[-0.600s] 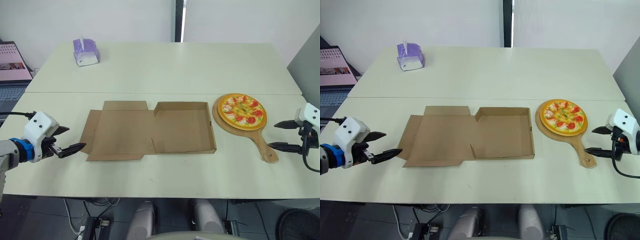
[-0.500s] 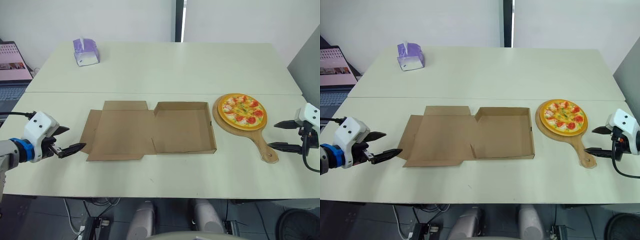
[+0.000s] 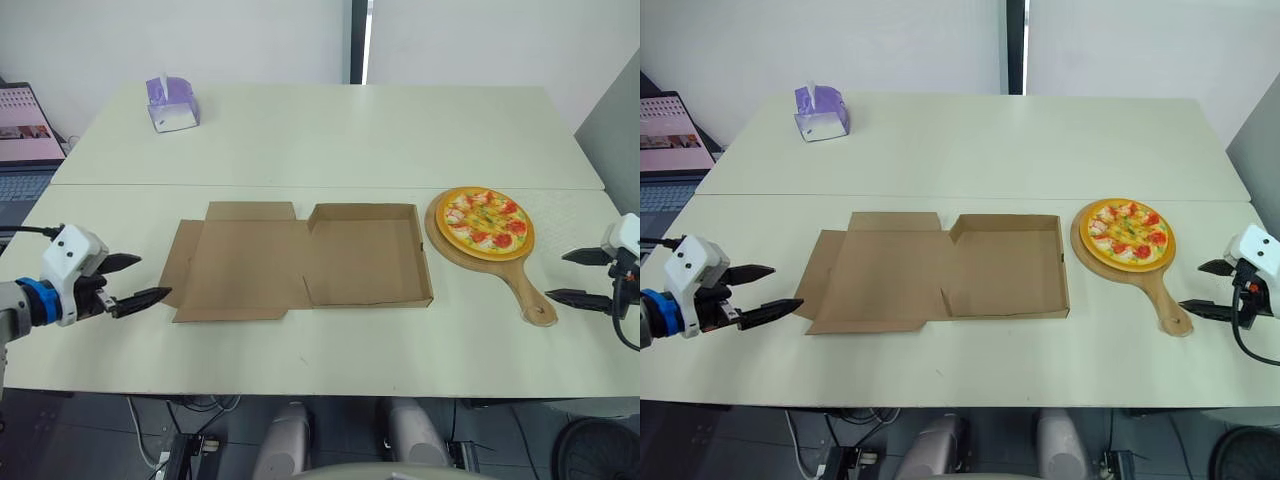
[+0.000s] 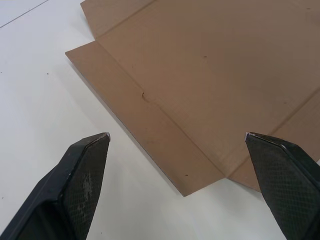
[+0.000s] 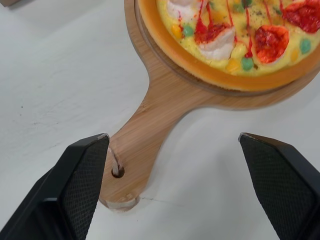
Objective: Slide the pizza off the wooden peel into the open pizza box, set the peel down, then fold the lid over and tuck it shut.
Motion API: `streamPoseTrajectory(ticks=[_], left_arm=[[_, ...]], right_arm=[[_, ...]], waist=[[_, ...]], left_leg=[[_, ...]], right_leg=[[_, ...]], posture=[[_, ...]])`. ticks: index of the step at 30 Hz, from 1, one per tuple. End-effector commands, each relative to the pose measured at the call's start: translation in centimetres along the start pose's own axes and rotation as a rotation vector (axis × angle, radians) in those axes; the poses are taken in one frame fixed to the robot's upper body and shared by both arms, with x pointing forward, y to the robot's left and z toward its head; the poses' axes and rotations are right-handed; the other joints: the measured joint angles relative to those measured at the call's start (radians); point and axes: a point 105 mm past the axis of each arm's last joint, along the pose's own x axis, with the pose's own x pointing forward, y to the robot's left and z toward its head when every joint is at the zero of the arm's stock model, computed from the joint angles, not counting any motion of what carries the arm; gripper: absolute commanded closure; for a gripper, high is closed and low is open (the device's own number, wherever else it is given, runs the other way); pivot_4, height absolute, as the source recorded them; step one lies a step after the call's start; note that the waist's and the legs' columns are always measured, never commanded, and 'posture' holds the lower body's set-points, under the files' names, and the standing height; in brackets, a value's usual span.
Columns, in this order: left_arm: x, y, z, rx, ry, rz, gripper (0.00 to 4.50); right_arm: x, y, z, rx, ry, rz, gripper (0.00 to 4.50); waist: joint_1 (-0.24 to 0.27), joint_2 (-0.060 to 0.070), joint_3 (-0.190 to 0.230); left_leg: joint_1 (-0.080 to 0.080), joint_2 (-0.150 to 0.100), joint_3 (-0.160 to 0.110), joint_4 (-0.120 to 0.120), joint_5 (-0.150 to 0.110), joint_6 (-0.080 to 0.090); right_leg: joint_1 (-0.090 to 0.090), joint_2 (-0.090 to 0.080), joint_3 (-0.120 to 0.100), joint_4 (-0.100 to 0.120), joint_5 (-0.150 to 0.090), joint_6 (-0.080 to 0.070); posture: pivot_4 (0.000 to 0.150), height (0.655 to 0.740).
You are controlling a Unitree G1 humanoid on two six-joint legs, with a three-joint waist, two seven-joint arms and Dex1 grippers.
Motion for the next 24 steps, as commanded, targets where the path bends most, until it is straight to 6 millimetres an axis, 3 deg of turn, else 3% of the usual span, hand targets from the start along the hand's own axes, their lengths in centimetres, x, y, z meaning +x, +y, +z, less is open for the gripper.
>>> streamPoseTrajectory(ticks=[1, 6, 10, 14, 19, 22, 24], left_arm=[[-0.8, 0.4, 0.6, 0.024, -0.033, 0.016, 0.0], [-1.1, 0.8, 0.7, 0.025, -0.036, 0.023, 0.0], [-0.5, -0.1, 2.3, 0.045, -0.083, -0.051, 0.0], [1.2, -2.7, 4.6, 0.106, -0.123, -0.193, 0.0], [3.7, -7.5, 9.8, 0.231, -0.231, -0.402, 0.0], [4.4, -10.6, 12.3, 0.293, -0.278, -0.537, 0.0], [4.6, -12.4, 14.0, 0.342, -0.317, -0.62, 0.0]], right_arm=[[-1.1, -0.5, 1.2, -0.021, -0.031, -0.038, 0.05], [-1.3, -0.3, 1.0, -0.019, -0.033, -0.048, 0.05], [-1.5, -0.2, 1.0, -0.009, -0.047, -0.064, 0.05], [-2.0, 0.6, 1.0, 0.02, -0.065, -0.058, 0.05], [-2.5, 2.3, 2.1, 0.07, -0.132, -0.062, 0.05], [-1.6, 3.1, 2.7, 0.096, -0.165, -0.111, 0.05], [0.1, 3.2, 2.3, 0.135, -0.14, -0.216, 0.05]], waist=[[0.0, 0.0, 0.0], [0.0, 0.0, 0.0], [0.0, 0.0, 0.0], [0.004, 0.0, 0.0], [0.007, -0.001, 0.0], [0.004, -0.001, 0.0], [0.0, -0.001, 0.0]], left_leg=[[0.0, 0.0, 0.0, 0.0, 0.0, 0.0], [0.0, 0.0, 0.0, 0.0, 0.0, 0.0], [0.0, 0.0, 0.0, 0.0, 0.0, 0.0], [0.0, 0.0, 0.0, 0.0, 0.0, 0.0], [-0.001, -0.001, -0.001, 0.001, 0.0, 0.0], [-0.001, -0.001, -0.001, 0.002, 0.0, 0.0], [-0.001, 0.0, -0.001, 0.002, 0.0, 0.0]], right_leg=[[0.0, 0.0, 0.0, 0.0, 0.0, 0.0], [0.0, 0.0, 0.0, 0.0, 0.0, 0.0], [0.0, 0.0, 0.0, 0.0, 0.0, 0.0], [0.0, 0.0, 0.0, 0.0, 0.0, 0.0], [0.001, 0.0, 0.0, 0.0, 0.0, 0.0], [0.001, 0.001, 0.0, 0.0, 0.0, 0.001], [0.001, 0.002, 0.0, 0.0, 0.0, 0.001]], posture=[[0.15, 0.74], [0.15, 0.74], [0.15, 0.74], [0.15, 0.74], [0.15, 0.74], [0.15, 0.74], [0.15, 0.74]])
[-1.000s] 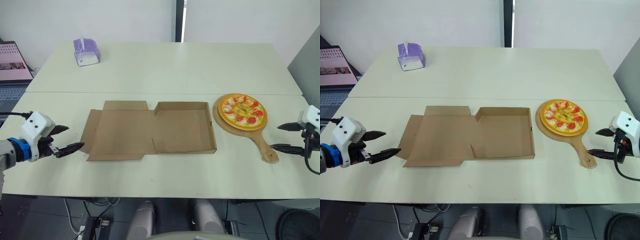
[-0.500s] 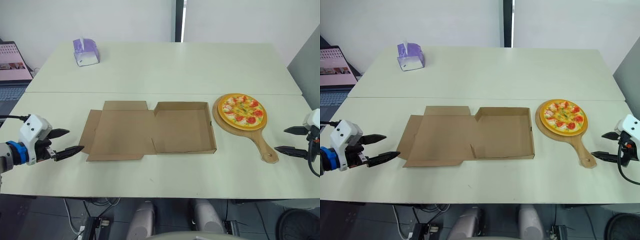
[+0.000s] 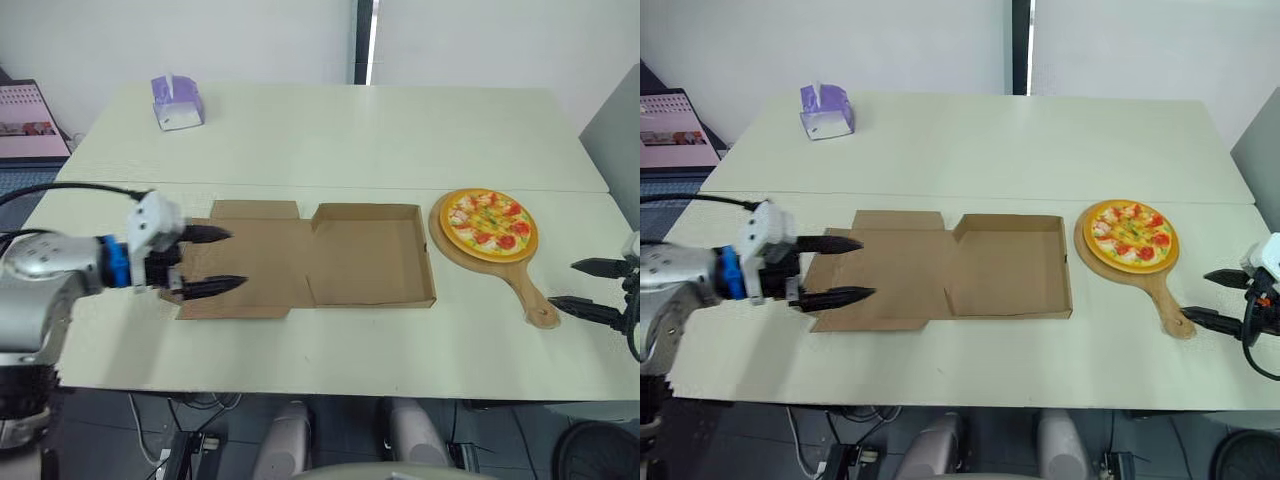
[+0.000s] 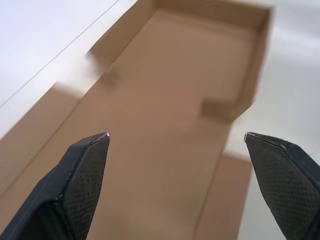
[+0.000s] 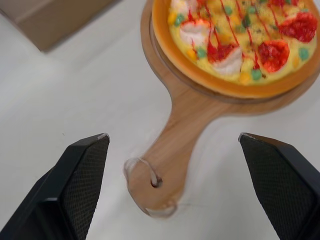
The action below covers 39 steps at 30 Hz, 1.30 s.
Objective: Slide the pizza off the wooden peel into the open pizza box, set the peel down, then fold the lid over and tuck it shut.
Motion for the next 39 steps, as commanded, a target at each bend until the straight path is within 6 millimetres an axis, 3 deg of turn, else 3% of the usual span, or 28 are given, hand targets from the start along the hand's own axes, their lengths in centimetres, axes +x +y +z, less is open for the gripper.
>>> streamPoseTrajectory(ticks=[1, 6, 21, 30, 36, 39], left_arm=[[2.1, -1.9, 3.5, 0.085, -0.071, -0.148, 0.0], [3.2, -2.6, 5.8, 0.12, -0.142, -0.201, 0.0], [4.0, -3.2, 6.4, 0.16, -0.132, -0.221, 0.0], [3.4, -2.8, 5.9, 0.157, -0.125, -0.179, 0.0], [2.9, -2.0, 5.7, 0.155, -0.115, -0.133, 0.0], [2.6, -1.4, 5.7, 0.157, -0.107, -0.103, 0.0]], right_arm=[[1.7, 0.0, 0.2, 0.016, 0.006, -0.188, 0.05], [4.0, 0.5, -0.6, 0.136, 0.053, -0.303, 0.05], [9.1, -1.6, -2.2, 0.295, 0.1, -0.358, 0.05], [9.7, -0.9, -2.8, 0.321, 0.059, -0.353, 2.88], [9.3, -2.5, -0.8, 0.272, -0.098, -0.468, 2.97], [8.7, -3.3, 1.2, 0.26, -0.207, -0.504, 2.97]], waist=[[-0.002, -0.001, 0.0], [-0.003, 0.0, 0.0], [-0.003, -0.002, -0.001], [-0.002, -0.007, -0.004], [-0.008, -0.012, -0.006], [-0.009, -0.012, -0.006]], left_leg=[[0.0, 0.0, 0.0, 0.0, 0.0, 0.0], [0.0, 0.0, 0.0, 0.001, 0.0, 0.0], [0.001, 0.002, 0.0, 0.001, 0.0, 0.0], [0.002, 0.005, 0.0, 0.003, 0.0, 0.0], [0.003, 0.006, 0.0, 0.003, 0.0, 0.0], [0.003, 0.005, 0.001, 0.003, 0.0, 0.0]], right_leg=[[0.0, 0.001, 0.0, 0.0, 0.0, 0.0], [-0.001, 0.006, 0.002, 0.001, 0.0, 0.0], [-0.001, 0.011, 0.002, 0.0, 0.001, -0.002], [0.001, 0.013, 0.003, 0.0, 0.001, -0.002], [0.001, 0.014, 0.003, 0.0, 0.002, -0.002], [0.001, 0.014, 0.004, -0.001, 0.003, -0.001]], posture=[[0.15, 0.74], [0.15, 0.74], [0.15, 0.74], [0.15, 0.74], [0.15, 0.74], [0.15, 0.74]])
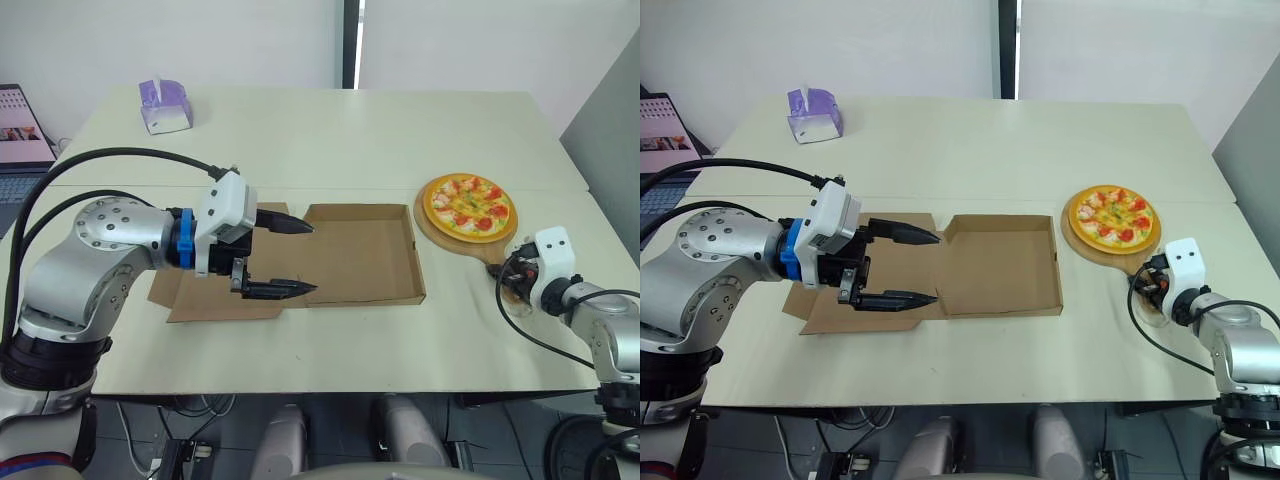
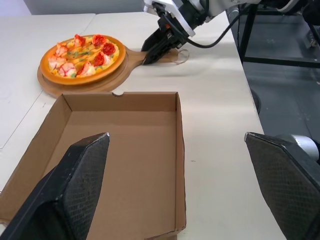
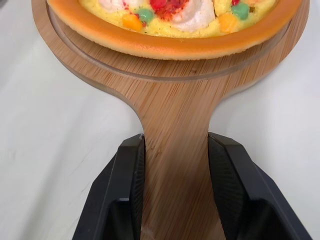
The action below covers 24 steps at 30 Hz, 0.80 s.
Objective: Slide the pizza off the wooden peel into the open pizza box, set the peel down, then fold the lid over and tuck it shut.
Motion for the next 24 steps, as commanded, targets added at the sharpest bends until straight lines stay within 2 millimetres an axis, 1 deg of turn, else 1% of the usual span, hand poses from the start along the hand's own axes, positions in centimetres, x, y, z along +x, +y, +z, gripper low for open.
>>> streamPoseTrajectory(ticks=[1, 4, 6, 8, 12, 15, 18, 24], left_arm=[[-1.3, 1.0, 0.7, 0.051, 0.005, 0.076, 0.0], [-1.9, 1.4, 0.6, 0.05, 0.015, 0.105, 0.0], [-2.4, 1.7, 0.5, 0.048, 0.024, 0.127, 0.0], [-3.0, 1.8, 0.3, 0.042, 0.036, 0.145, 0.0], [-4.0, 1.9, -0.2, 0.048, 0.059, 0.185, 0.0], [-4.7, 1.8, -0.7, 0.051, 0.077, 0.207, 0.0], [-5.3, 1.6, -1.3, 0.046, 0.106, 0.214, 0.0], [-5.5, 1.2, -1.5, 0.048, 0.118, 0.221, 0.0]], right_arm=[[-0.8, -1.8, 4.2, -0.017, -0.194, -0.088, 2.97], [-1.3, -1.7, 6.0, -0.06, -0.257, -0.07, 2.97], [-1.9, -1.6, 7.3, -0.11, -0.28, -0.042, 2.97], [-2.6, -1.3, 8.5, -0.171, -0.286, 0.009, 2.97], [-4.0, 0.1, 10.0, -0.28, -0.264, 0.173, 2.97], [-4.8, 1.0, 11.0, -0.363, -0.237, 0.286, 2.97], [-5.2, 2.1, 11.6, -0.465, -0.199, 0.38, 2.97], [-5.1, 3.8, 12.0, -0.693, -0.141, 0.478, 2.97]], waist=[[0.0, 0.001, 0.001], [0.003, 0.006, 0.004], [0.005, 0.008, 0.005], [0.005, 0.01, 0.006], [0.004, 0.014, 0.008], [0.003, 0.014, 0.008], [0.004, 0.014, 0.008], [0.008, 0.014, 0.009]], left_leg=[[0.0, 0.0, 0.0, 0.0, 0.0, 0.0], [-0.002, -0.001, 0.0, -0.001, 0.0, 0.0], [-0.005, -0.001, 0.001, -0.001, 0.0, 0.0], [-0.012, -0.001, 0.003, -0.001, 0.0, 0.0], [-0.018, -0.001, 0.004, -0.001, 0.0, 0.0], [-0.019, -0.001, 0.004, -0.001, 0.0, 0.001], [-0.019, 0.0, 0.004, -0.001, 0.0, 0.001], [-0.02, -0.001, 0.004, 0.0, 0.0, 0.001]], right_leg=[[0.0, 0.0, 0.0, 0.0, 0.0, 0.0], [-0.003, 0.0, 0.001, 0.0, 0.0, 0.0], [-0.008, 0.0, 0.002, 0.002, 0.003, -0.005], [-0.017, 0.0, 0.004, 0.006, 0.003, -0.005], [-0.024, 0.0, 0.004, 0.006, 0.003, -0.006], [-0.025, 0.0, 0.003, 0.006, 0.003, -0.006], [-0.025, 0.0, 0.003, 0.006, 0.003, -0.006], [-0.024, 0.0, 0.003, 0.005, 0.003, -0.005]], posture=[[0.15, 0.74], [0.15, 0.74], [0.15, 0.74], [0.15, 0.74], [0.15, 0.74], [0.15, 0.74], [0.15, 0.74], [0.15, 0.74]])
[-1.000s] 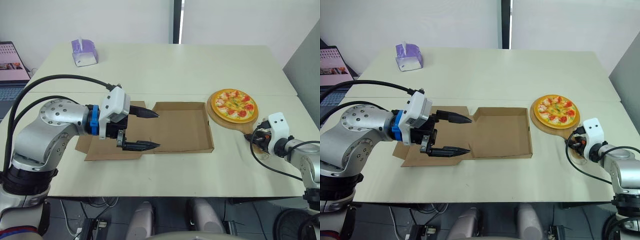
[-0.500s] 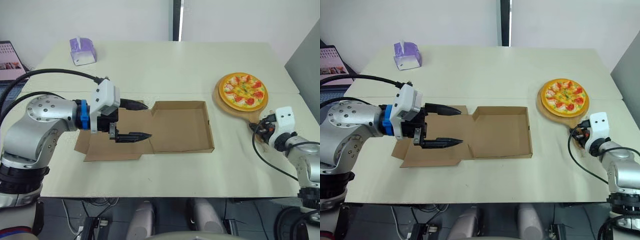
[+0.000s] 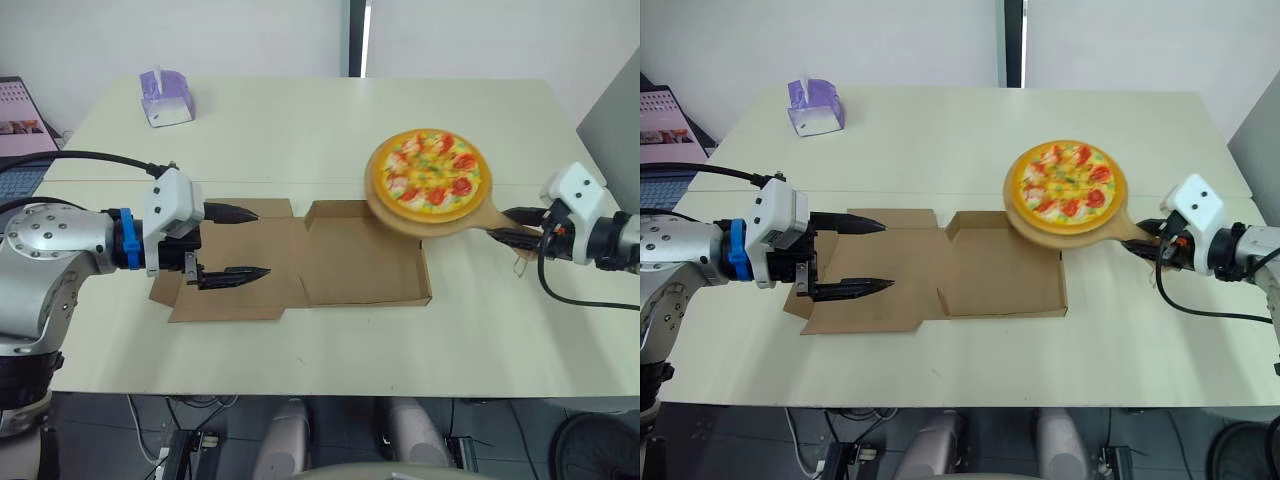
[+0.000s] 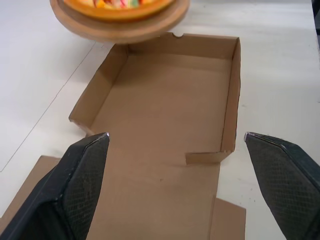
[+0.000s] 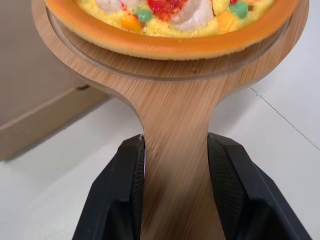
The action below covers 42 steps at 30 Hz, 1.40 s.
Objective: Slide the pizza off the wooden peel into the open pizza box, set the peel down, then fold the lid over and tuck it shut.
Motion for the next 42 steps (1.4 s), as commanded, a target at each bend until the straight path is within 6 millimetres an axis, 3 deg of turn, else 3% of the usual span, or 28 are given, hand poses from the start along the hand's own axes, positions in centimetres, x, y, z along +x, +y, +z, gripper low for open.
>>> streamPoseTrajectory(ticks=[1, 7, 20, 25, 31, 36, 42], left_arm=[[-0.8, 0.0, 1.1, 0.054, -0.004, 0.026, 0.0], [-0.7, -0.5, 1.2, 0.053, -0.001, 0.021, 0.0], [-0.6, -0.8, 1.4, 0.051, 0.003, 0.008, 0.0], [-0.3, -1.0, 1.5, 0.044, -0.003, 0.002, 0.0], [0.0, -1.0, 1.8, 0.051, -0.026, -0.006, 0.0], [0.6, -1.3, 2.3, 0.056, -0.065, -0.029, 0.0], [2.0, -1.8, 3.2, 0.078, -0.14, -0.104, 0.0]], right_arm=[[-0.7, -0.2, 2.9, -0.194, -0.039, 0.018, 2.97], [0.4, 0.4, 3.8, -0.374, -0.018, 0.068, 2.97], [1.4, -1.3, 4.4, -0.551, 0.004, 0.029, 2.97], [1.1, -3.6, 5.2, -0.589, 0.003, -0.059, 2.97], [-1.2, -7.0, 6.2, -0.546, 0.0, -0.174, 2.97], [-3.5, -7.7, 3.6, -0.375, 0.011, -0.243, 2.97], [-5.4, -5.5, -1.5, -0.054, 0.006, -0.33, 2.97]], waist=[[0.001, 0.0, 0.0], [0.0, 0.0, 0.0], [0.0, 0.0, 0.0], [-0.001, 0.0, 0.0], [-0.001, 0.0, 0.0], [0.006, 0.0, 0.0], [0.012, 0.0, 0.0]], left_leg=[[0.0, 0.0, -0.001, 0.0, 0.0, 0.0], [-0.001, 0.0, -0.001, 0.0, 0.0, 0.0], [0.0, 0.0, -0.001, 0.0, 0.0, 0.0], [0.0, 0.0, -0.001, 0.0, 0.0, 0.0], [0.0, 0.0, 0.0, 0.0, 0.0, 0.0], [-0.001, 0.0, -0.001, 0.0, 0.0, 0.0], [-0.001, 0.0, -0.001, 0.001, 0.0, 0.0]], right_leg=[[0.0, 0.0, -0.001, 0.0, 0.0, 0.0], [0.0, 0.0, -0.001, 0.0, 0.0, 0.0], [-0.001, 0.0, -0.001, 0.001, 0.0, 0.0], [-0.001, 0.0, -0.001, 0.001, 0.0, -0.001], [-0.001, 0.0, -0.001, 0.001, 0.001, -0.001], [-0.001, 0.0, -0.001, 0.001, 0.001, -0.001], [0.0, 0.0, -0.001, 0.002, 0.001, -0.001]], posture=[[0.15, 0.74], [0.15, 0.74], [0.15, 0.74], [0.15, 0.74], [0.15, 0.74], [0.15, 0.74], [0.15, 0.74]])
